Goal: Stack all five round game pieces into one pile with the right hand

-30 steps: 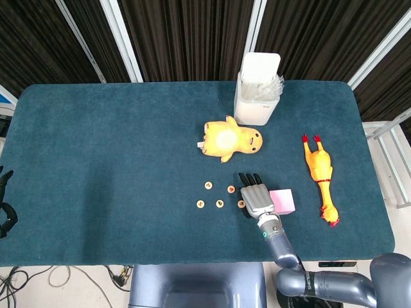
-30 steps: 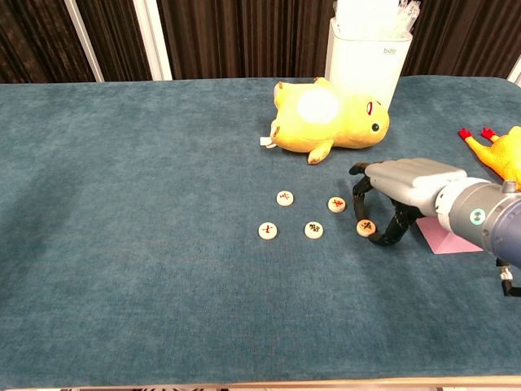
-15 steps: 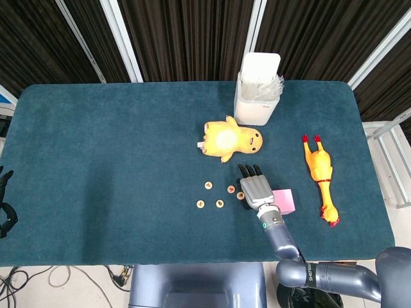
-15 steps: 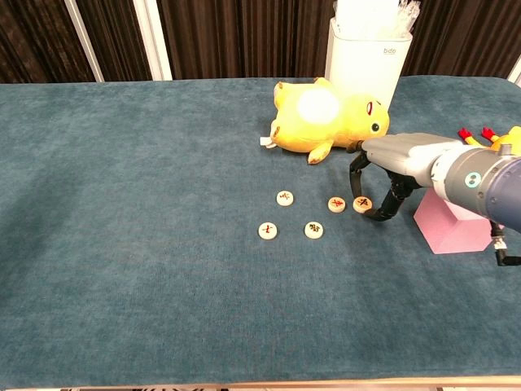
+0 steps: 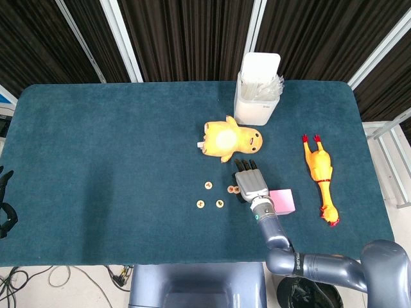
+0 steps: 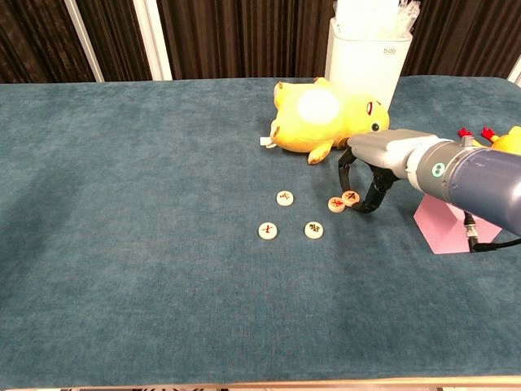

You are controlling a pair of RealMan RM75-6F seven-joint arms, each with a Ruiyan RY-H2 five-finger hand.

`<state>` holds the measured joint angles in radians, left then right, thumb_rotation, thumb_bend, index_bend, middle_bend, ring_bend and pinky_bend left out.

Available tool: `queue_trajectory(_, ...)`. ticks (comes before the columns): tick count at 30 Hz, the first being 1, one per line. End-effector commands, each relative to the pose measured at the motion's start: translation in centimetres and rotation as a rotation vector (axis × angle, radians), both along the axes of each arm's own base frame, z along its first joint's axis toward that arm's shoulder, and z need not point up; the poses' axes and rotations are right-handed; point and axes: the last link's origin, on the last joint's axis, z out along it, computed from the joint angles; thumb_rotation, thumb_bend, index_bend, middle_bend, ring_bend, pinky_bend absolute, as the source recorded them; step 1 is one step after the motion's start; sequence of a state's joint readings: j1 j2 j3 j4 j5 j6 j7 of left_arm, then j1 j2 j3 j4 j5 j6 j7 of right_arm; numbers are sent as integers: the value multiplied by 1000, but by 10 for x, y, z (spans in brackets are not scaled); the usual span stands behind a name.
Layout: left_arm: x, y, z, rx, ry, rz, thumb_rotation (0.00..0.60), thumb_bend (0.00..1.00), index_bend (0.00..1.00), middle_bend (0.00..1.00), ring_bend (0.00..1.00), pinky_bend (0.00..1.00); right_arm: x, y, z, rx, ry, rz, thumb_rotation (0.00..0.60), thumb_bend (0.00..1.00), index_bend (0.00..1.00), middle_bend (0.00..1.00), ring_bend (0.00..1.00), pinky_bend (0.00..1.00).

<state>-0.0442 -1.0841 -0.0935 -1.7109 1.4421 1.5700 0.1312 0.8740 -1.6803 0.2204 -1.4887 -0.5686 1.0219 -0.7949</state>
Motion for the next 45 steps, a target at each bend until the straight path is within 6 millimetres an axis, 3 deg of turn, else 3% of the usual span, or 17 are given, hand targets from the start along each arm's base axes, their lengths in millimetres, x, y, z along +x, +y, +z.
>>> queue_trajectory(1, 0, 0, 0, 1, 0, 1, 600, 824, 108, 0, 0, 18, 2, -1, -3, 6, -2, -3, 600, 399, 529, 0, 0, 0)
queue_trajectory(15, 0, 0, -1, 5, 1, 2, 600, 824, 108, 0, 0, 18, 13, -7, -11, 10, -6, -1, 600, 399, 529, 0, 0, 0)
queue_trajectory(45, 0, 0, 0, 5, 2, 5, 600, 824, 108, 0, 0, 19, 11, -7, -11, 19, 9, -1, 600, 400, 529, 0, 0, 0)
